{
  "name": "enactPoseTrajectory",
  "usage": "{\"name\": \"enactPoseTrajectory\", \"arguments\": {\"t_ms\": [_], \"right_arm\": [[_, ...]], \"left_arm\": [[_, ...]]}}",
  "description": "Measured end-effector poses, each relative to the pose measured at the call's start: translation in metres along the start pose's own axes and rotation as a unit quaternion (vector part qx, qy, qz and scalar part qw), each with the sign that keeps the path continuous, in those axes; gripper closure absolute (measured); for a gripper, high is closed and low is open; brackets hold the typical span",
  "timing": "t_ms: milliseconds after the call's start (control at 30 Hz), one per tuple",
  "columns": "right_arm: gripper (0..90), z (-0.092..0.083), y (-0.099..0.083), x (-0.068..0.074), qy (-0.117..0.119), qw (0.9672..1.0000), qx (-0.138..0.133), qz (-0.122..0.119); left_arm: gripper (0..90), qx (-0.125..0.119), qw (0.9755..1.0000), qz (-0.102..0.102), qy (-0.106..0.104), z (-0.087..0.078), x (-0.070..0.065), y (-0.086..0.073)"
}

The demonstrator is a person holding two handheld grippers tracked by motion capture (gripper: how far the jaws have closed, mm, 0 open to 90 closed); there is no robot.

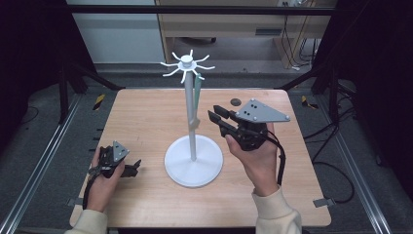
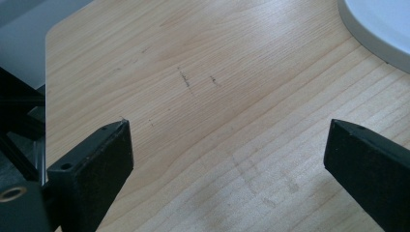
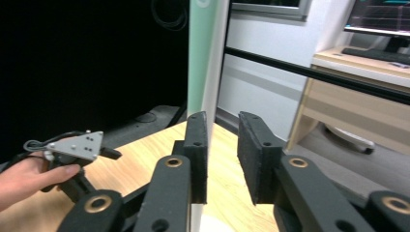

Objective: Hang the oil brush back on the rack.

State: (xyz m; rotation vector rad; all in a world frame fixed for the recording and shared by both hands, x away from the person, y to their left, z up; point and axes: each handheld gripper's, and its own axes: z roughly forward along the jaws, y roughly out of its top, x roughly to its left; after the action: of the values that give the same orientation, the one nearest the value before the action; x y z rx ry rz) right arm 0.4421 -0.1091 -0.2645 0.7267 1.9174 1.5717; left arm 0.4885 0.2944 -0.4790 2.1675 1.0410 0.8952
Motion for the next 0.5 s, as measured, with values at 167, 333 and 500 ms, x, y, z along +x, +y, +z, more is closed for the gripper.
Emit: {"name": "enactPoseTrajectory", "arguments": {"t_ms": [167, 333, 500], "right_arm": [[59.9, -0.008, 0.0, -0.005, -0.036, 0.9993, 0.008, 0.002], [41.4, -0.009, -0.004, -0.013, -0.064, 0.9973, 0.033, 0.012], [30.2, -0.007, -0.008, -0.018, -0.079, 0.9958, 0.045, 0.015]], "left_arm": [[3.0, 0.003, 1.0, 0.003, -0.001, 0.0, 0.0, 0.0], [3.0, 0.0, 1.0, 0.001, -0.001, 0.0, -0.001, 0.0], [3.0, 0.003, 1.0, 0.004, -0.004, 0.001, -0.001, 0.0]]}}
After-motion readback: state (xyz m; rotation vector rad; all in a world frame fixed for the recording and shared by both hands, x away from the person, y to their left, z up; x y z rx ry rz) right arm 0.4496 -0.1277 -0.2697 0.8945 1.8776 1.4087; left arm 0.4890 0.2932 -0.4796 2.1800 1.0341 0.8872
